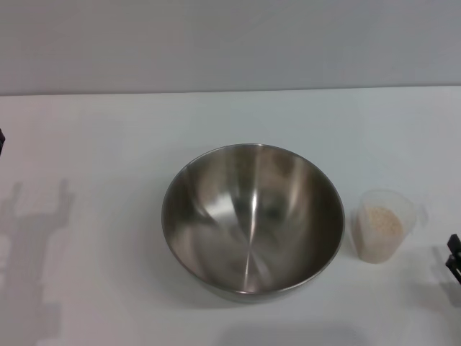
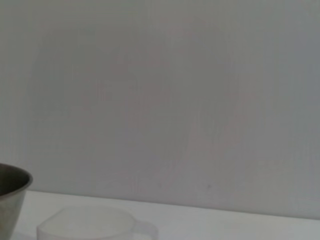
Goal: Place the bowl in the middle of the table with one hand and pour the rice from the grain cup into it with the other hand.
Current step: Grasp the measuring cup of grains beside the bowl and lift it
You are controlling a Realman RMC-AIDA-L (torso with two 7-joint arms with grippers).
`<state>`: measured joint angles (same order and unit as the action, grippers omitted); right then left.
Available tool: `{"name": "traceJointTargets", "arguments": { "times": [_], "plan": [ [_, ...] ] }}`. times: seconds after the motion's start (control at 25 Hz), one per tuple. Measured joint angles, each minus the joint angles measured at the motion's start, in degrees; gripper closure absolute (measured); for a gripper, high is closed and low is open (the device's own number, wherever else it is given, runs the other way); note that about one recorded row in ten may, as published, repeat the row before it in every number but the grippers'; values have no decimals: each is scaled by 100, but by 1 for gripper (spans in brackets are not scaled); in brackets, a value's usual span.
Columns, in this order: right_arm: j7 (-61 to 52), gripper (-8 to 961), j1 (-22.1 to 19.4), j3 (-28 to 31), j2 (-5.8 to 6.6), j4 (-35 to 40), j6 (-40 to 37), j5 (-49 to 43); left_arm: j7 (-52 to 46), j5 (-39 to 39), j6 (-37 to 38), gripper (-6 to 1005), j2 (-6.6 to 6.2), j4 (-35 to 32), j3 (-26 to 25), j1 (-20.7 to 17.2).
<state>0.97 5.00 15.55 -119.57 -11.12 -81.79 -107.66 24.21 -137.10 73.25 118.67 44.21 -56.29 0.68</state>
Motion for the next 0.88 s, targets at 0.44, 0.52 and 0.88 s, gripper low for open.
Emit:
{"name": "traceJointTargets", "arguments": {
  "times": [0.44, 0.52, 0.88],
  "plan": [
    [0, 178, 267, -46, -14, -22, 319, 0, -6, 60, 16, 187, -2, -87, 45, -19],
    [0, 182, 314, -46, -14, -22, 387, 0, -8, 81, 19, 186, -2, -100, 48, -25],
    [0, 196, 463, -43, -14, -22, 507, 0, -20, 80, 12, 187, 5, -186, 66, -22]
  ]
}}
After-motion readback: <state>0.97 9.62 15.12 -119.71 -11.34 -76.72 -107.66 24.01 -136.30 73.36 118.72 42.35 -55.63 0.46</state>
